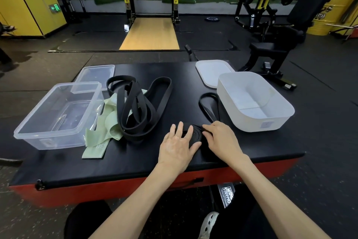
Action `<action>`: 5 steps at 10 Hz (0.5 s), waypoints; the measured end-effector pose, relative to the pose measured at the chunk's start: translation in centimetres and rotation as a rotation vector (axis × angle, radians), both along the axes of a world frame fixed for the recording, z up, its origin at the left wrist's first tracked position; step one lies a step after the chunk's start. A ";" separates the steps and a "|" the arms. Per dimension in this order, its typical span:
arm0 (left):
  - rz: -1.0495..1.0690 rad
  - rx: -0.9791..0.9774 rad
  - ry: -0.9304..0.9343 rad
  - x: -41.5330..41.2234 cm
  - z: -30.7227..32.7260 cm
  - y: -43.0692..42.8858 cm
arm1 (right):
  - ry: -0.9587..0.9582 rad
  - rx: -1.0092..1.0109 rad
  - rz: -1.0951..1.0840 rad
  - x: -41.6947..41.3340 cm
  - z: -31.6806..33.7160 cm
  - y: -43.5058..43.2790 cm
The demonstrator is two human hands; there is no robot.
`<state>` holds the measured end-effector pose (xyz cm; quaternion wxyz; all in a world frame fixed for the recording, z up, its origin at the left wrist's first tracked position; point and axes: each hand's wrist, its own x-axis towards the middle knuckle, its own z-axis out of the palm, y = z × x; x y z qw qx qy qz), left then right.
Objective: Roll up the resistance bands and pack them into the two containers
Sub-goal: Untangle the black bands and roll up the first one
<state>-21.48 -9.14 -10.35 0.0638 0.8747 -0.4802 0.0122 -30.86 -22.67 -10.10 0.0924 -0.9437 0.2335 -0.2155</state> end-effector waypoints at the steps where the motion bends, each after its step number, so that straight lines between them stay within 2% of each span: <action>1: -0.004 -0.002 -0.004 0.0 -0.1 0.0 | -0.048 0.167 -0.031 0.0 0.5 -0.1; 3: -0.008 0.002 -0.022 -0.1 -0.2 -0.1 | -0.007 0.219 0.028 -0.5 0.8 -0.4; 5: -0.010 0.011 -0.008 0.0 0.0 0.0 | -0.101 0.313 -0.125 0.3 1.7 -0.3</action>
